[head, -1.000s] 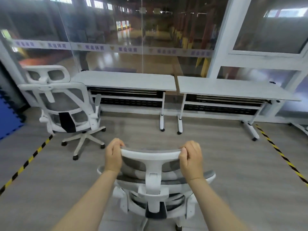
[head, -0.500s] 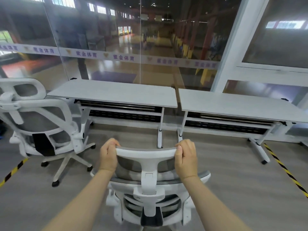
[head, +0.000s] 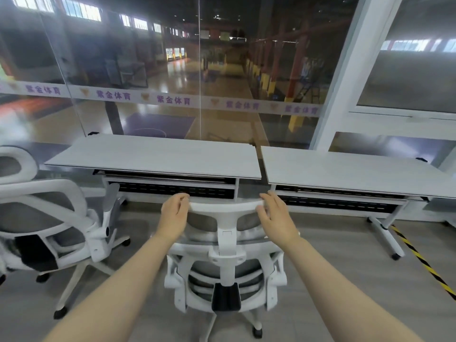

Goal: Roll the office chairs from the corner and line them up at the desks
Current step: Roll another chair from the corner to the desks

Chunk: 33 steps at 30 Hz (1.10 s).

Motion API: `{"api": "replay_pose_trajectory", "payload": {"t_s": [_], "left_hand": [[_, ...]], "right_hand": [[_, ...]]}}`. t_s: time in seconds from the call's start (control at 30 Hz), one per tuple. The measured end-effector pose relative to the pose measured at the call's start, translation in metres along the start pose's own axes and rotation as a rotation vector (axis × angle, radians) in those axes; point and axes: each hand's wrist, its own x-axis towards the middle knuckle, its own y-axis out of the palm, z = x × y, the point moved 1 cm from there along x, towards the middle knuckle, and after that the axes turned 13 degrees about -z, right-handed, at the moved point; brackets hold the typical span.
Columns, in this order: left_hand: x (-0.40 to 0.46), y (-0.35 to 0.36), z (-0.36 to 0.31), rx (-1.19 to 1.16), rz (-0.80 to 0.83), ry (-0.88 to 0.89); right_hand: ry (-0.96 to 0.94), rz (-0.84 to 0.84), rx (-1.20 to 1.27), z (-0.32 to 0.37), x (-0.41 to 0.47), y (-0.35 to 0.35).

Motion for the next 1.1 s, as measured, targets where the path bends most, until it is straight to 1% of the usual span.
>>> {"api": "replay_pose_trajectory", "payload": {"t_s": [0.1, 0.23, 0.37, 0.47, 0.6, 0.73, 0.9, 1.1], "left_hand": [[0.01, 0.001, 0.005, 0.142, 0.071, 0.12], [-0.001, 0.007, -0.003, 0.288, 0.075, 0.339], [-0.032, 0.022, -0.006, 0.543, 0.189, 0.512], [-0.063, 0.037, -0.015, 0.624, 0.276, 0.648], [-0.114, 0.058, -0.046, 0.606, 0.4, 0.746], [-0.181, 0.071, -0.079, 0.513, 0.452, 0.877], [-0.287, 0.076, -0.114, 0.432, 0.604, 0.983], [-0.436, 0.077, -0.164, 0.327, 0.786, 1.167]], "right_hand": [[0.017, 0.075, -0.035, 0.003, 0.0, -0.01], [0.071, 0.228, -0.065, -0.004, -0.02, -0.02], [0.037, 0.279, -0.381, -0.017, -0.051, -0.038], [0.071, 0.278, -0.515, -0.022, -0.085, -0.064], [0.146, 0.242, -0.626, -0.032, -0.144, -0.11], [0.275, 0.201, -0.692, -0.044, -0.223, -0.161], [0.473, 0.124, -0.71, -0.048, -0.351, -0.225], [0.743, 0.001, -0.731, -0.036, -0.524, -0.303]]}}
